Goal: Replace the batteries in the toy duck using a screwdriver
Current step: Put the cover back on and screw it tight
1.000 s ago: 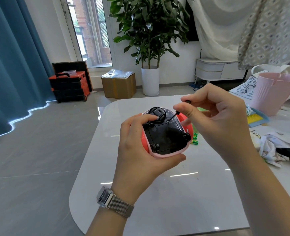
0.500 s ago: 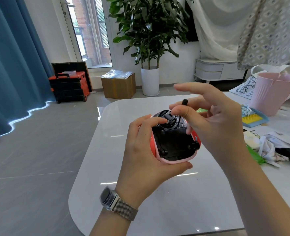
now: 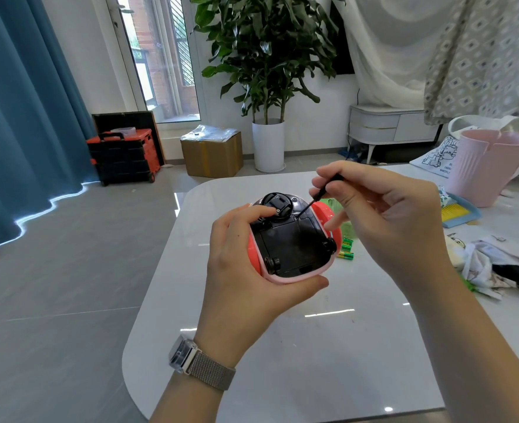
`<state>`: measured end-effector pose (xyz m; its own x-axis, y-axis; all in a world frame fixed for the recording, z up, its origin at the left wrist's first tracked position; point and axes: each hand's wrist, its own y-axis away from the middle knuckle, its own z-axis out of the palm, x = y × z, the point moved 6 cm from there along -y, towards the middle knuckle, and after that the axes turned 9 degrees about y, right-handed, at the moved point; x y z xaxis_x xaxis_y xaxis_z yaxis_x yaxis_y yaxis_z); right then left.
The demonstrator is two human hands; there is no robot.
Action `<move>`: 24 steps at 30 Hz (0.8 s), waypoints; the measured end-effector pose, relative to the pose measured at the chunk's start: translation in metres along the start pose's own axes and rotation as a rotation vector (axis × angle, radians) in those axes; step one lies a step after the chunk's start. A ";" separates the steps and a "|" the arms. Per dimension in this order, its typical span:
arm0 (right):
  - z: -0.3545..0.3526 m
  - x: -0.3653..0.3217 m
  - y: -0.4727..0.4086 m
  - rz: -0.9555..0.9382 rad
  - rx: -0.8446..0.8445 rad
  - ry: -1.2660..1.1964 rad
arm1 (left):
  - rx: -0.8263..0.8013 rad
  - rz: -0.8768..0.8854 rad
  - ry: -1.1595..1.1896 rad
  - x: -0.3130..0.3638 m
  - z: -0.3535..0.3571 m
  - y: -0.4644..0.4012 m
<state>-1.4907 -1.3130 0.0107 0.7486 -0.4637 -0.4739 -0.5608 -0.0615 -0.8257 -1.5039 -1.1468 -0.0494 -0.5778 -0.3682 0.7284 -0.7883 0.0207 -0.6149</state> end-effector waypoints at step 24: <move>-0.004 -0.013 -0.003 0.060 0.054 0.101 | -0.027 0.020 -0.038 -0.003 0.005 0.000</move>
<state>-1.5006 -1.3102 0.0207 0.6731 -0.5520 -0.4921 -0.5819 0.0152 -0.8131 -1.5011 -1.1499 -0.0529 -0.5856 -0.4024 0.7037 -0.7823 0.0529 -0.6207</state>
